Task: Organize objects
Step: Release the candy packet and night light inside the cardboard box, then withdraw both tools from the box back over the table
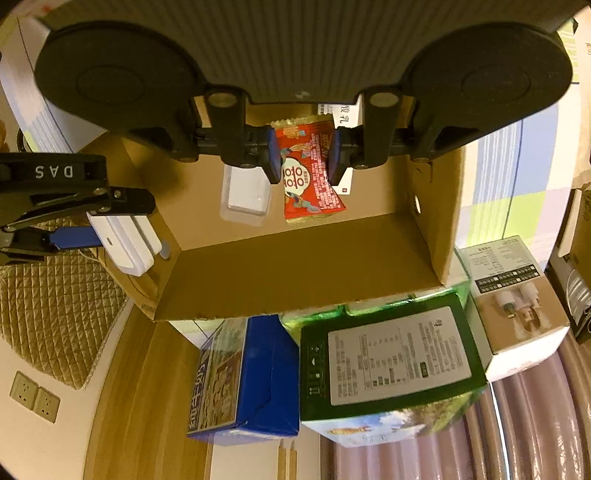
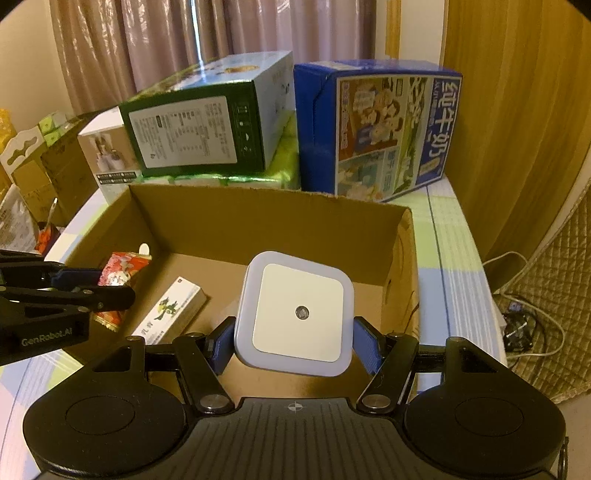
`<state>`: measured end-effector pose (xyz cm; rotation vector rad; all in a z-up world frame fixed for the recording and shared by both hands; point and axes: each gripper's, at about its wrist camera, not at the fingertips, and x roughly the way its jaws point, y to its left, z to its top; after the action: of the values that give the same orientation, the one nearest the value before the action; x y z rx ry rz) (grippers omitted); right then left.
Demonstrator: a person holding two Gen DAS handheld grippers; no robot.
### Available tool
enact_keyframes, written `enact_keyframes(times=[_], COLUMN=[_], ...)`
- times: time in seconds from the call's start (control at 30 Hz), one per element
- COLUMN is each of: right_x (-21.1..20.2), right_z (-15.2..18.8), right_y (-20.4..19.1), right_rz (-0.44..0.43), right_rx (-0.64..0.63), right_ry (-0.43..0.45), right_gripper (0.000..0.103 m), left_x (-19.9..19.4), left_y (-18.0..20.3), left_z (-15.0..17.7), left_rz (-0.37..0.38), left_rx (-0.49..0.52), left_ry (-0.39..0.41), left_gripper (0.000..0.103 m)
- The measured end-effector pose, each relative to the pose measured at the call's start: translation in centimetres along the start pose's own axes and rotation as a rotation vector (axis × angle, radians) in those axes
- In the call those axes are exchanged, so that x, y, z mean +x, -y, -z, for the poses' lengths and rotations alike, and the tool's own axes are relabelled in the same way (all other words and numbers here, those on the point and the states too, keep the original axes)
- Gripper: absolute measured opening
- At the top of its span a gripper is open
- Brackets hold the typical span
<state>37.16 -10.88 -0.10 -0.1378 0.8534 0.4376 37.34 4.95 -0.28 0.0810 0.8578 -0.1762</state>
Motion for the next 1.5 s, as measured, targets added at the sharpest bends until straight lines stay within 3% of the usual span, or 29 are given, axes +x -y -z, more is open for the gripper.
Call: enact_keyframes(times=[0.1,0.47,0.53,0.6,0.9,1.07,1.33,1.5], right_x=[0.7,1.6,1.6,1.5,0.5,-0.1,-2.0,-4.0], right_z=[0.1,0.2,0.0,-0.2,-0.3,0.0,0.6,1.3], right_y=[0.2,0.4,0.5,0.6,0.9,0.7,-0.1,-0.4], right_rz=[-0.001,-0.005,-0.015,-0.007,0.005,0.001,-0.009,-0.014], right_rx=[0.002,0.011,0.02,0.028,0.023,0.022,0.02,0.037], right_ry=[-0.013,-0.032,-0.024,-0.007,0.019,0.015,0.018,0.029], right_gripper=[0.063,0.063,0.066,0.087,0.088,0.092,0.097,0.101], left_x=[0.7,1.1,1.0,0.8,0.1,-0.9,-3.3,-5.2], left_y=[-0.1,-0.6,-0.7,-0.8,-2.0,-1.9,-1.6,-1.0], left_z=[-0.1,0.3,0.3,0.3,0.4,0.4,0.6,1.3], left_rz=[0.005,-0.004,-0.007,-0.013,-0.033,-0.028,-0.034,-0.037], left_rx=[-0.011,-0.025,-0.022,-0.02,-0.043,-0.056,-0.073,-0.076], left_ry=[0.007,-0.007,-0.005,0.0,-0.002,0.01,0.037,0.049], left_gripper=[0.029,0.032,0.041,0.05,0.065,0.083,0.101,0.102])
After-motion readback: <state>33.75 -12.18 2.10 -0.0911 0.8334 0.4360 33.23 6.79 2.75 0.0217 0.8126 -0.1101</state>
